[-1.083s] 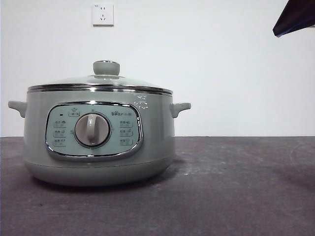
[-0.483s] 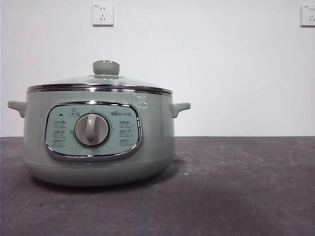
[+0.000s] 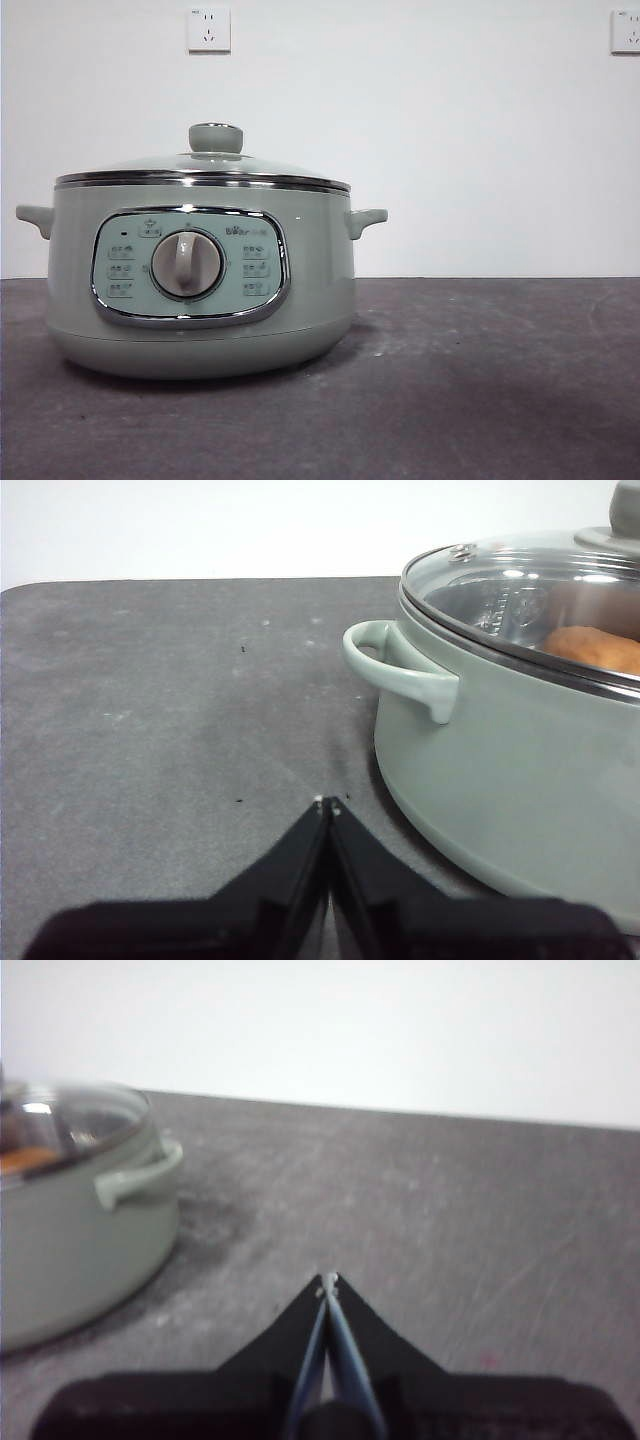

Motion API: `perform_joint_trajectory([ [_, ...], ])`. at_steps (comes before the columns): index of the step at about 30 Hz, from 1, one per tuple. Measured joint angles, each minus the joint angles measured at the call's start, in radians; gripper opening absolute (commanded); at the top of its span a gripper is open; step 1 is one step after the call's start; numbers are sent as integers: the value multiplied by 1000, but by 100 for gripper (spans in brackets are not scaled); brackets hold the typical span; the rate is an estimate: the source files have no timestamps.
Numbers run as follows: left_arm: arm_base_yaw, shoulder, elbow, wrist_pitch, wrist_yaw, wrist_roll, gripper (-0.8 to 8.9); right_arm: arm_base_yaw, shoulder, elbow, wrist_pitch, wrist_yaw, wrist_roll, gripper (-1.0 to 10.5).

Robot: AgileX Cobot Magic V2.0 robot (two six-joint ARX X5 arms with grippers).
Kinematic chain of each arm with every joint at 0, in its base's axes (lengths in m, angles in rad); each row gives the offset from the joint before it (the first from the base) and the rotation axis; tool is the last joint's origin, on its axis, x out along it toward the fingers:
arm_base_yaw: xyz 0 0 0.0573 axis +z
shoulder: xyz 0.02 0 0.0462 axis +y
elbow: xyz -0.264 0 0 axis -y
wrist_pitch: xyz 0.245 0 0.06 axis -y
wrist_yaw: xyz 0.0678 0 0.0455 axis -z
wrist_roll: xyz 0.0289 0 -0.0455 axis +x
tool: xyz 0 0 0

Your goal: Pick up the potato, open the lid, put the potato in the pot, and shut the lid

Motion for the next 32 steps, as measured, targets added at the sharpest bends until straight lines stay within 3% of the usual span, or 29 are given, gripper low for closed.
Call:
perform_joint_trajectory([
  [6, 0, 0, 0, 0, 0, 0, -3, -3, -74, -77, -4, 0, 29, 0],
  [32, 0, 0, 0, 0, 0, -1, -3, -3, -51, -78, -45, 3, 54, 0],
])
